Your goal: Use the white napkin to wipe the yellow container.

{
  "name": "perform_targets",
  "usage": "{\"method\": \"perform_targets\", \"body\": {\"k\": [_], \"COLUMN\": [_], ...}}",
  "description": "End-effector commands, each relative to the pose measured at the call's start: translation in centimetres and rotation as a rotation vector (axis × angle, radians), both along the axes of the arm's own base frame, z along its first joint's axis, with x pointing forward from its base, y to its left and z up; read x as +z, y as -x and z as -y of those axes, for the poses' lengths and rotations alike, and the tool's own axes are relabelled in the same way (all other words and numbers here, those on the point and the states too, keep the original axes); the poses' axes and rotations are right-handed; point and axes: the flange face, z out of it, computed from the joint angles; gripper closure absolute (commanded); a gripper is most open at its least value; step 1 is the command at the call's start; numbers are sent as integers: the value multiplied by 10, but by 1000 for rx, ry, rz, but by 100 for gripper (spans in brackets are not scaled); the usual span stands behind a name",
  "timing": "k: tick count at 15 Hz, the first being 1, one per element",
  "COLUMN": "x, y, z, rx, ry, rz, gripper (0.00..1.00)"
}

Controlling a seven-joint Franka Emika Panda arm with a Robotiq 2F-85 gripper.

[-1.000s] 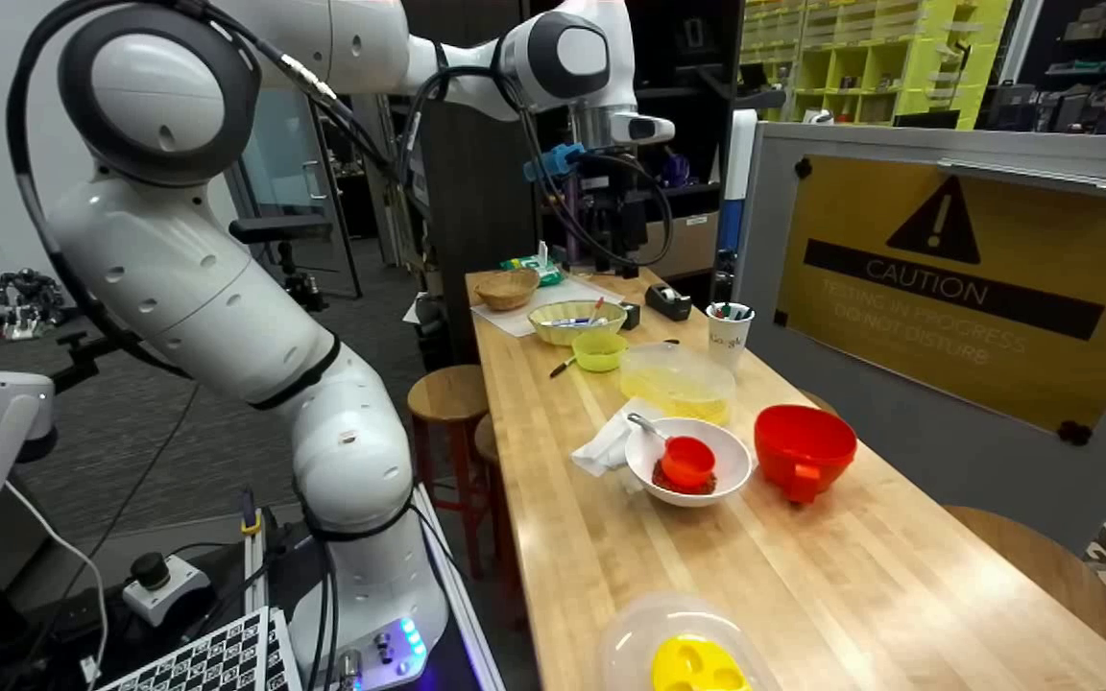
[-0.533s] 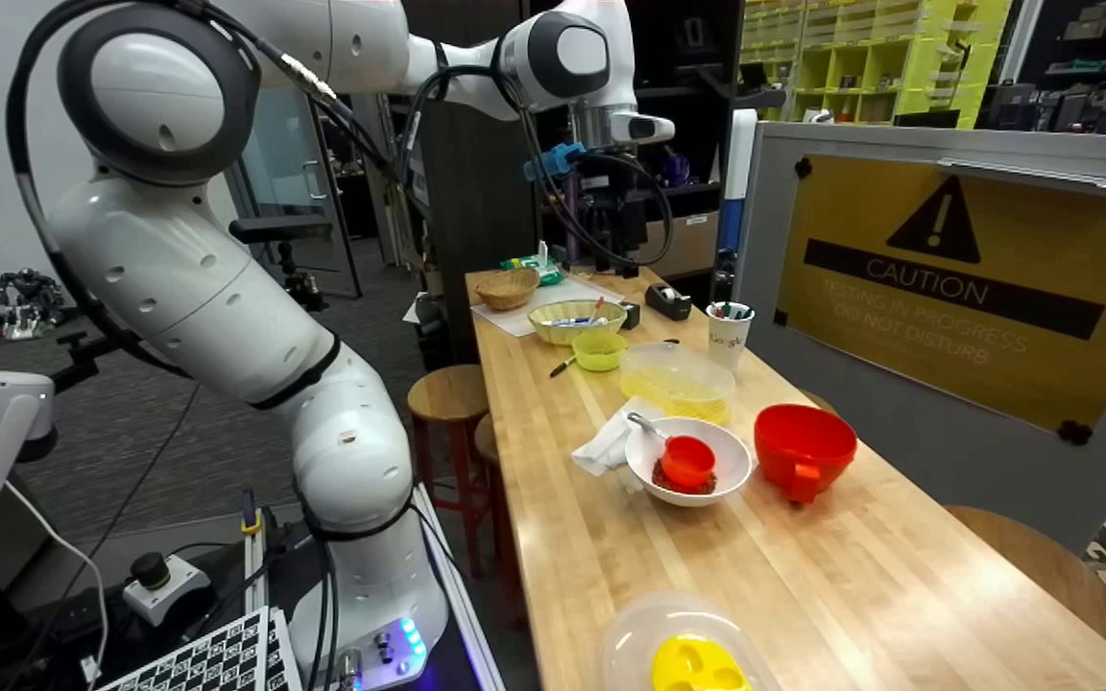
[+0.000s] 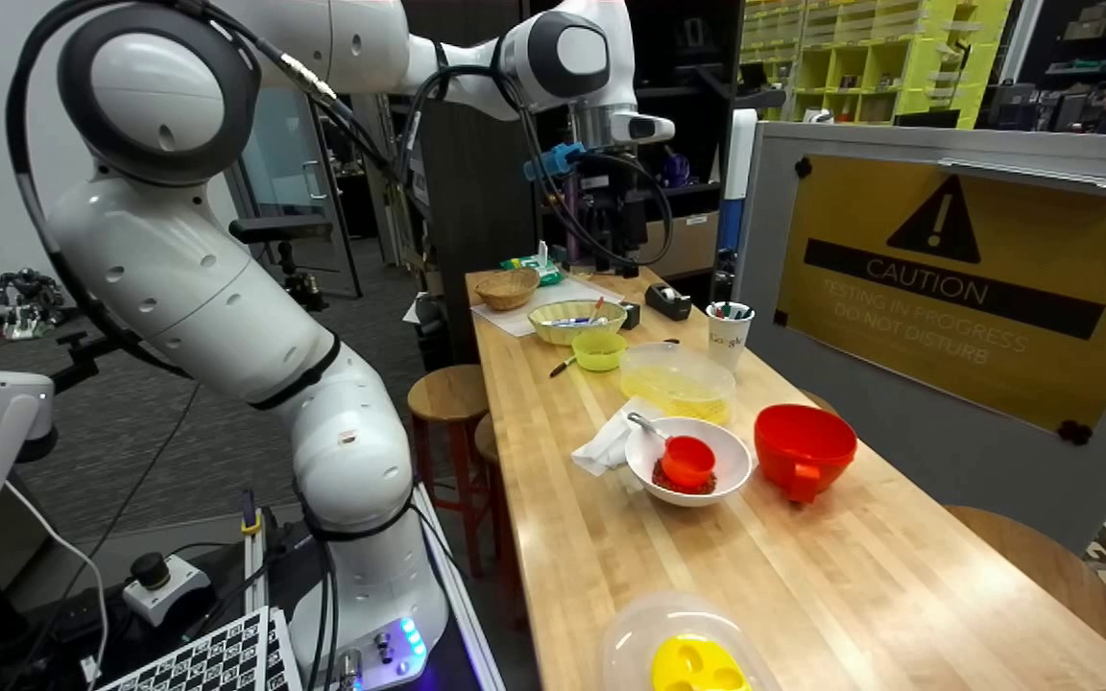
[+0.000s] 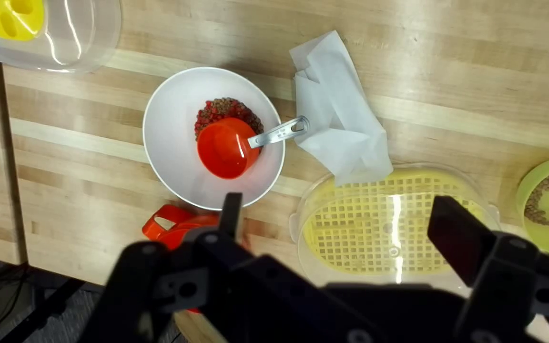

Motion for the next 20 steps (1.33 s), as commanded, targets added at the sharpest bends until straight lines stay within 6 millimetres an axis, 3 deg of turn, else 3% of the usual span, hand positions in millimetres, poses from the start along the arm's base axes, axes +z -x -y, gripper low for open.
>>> {"method": "perform_targets", "body": {"k": [1, 20], "x": [0, -62], "y": [0, 1], "z": [0, 22], "rx": [-16, 150], "ry": [-5, -105], "rz": [13, -7], "gripper": [0, 0]}}
